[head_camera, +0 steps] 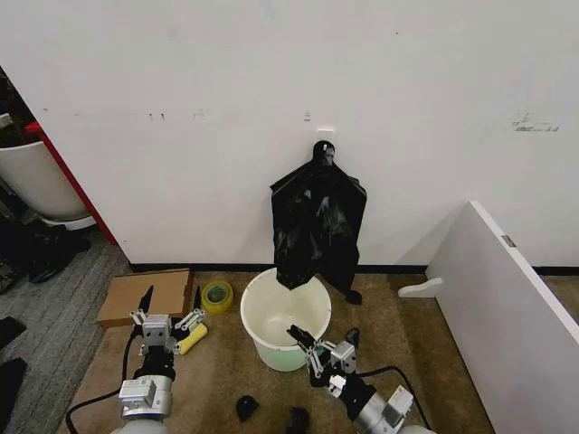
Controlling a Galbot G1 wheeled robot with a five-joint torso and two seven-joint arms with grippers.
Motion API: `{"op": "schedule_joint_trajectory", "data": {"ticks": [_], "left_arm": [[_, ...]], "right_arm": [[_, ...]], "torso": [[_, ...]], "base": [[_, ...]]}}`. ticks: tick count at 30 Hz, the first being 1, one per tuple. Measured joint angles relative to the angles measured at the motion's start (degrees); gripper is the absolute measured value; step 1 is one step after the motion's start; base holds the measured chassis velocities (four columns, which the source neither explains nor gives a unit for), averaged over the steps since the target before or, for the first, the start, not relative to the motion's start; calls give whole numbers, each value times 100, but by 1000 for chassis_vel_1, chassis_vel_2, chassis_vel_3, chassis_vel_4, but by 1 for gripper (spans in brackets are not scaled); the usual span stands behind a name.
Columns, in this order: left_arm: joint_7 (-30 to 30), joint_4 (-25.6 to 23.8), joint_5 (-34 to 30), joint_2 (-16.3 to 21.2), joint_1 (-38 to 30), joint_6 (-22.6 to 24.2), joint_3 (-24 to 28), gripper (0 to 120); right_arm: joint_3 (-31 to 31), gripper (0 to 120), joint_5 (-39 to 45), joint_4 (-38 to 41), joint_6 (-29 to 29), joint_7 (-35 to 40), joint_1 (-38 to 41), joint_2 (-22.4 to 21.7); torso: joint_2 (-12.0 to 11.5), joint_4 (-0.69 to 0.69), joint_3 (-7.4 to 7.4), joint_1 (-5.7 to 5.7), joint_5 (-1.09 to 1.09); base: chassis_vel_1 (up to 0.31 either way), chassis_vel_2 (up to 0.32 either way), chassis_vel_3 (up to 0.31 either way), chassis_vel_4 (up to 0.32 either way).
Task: Place the garbage bag over the trash bin.
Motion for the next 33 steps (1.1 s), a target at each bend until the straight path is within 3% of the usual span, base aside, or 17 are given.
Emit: {"op": "schedule_joint_trajectory", "data": {"ticks": [6,14,17,21,24,33], "left_arm": [[17,-60,-115,220,-90,67,86,100],[93,-53,-276,1051,-587,233,551,100],[152,-54,-431,1362,-834,329,778,100],[211,10,-484,1498,-938,325,827,100],[214,34,-492,1471,-907,316,792,100],[210,-8,-416,1164,-538,225,618,100]], "right_arm": [[107,0,-39,-26,-98,280,83,70],[308,5,-330,33,-247,667,28,149],[525,19,-410,-55,-273,859,154,156],[813,36,-358,-199,-390,982,507,104],[905,42,-319,-329,-442,1014,763,30],[708,77,-276,-1438,-701,823,2214,-431]], "torso": [[0,0,0,0,0],[0,-2,0,0,-1],[0,-1,0,0,-1],[0,-1,0,0,0],[0,0,1,0,1],[0,1,1,0,1]], "base": [[0,0,0,0],[0,0,0,0],[0,0,0,0],[0,0,0,0],[0,0,0,0],[0,0,0,0]]}}
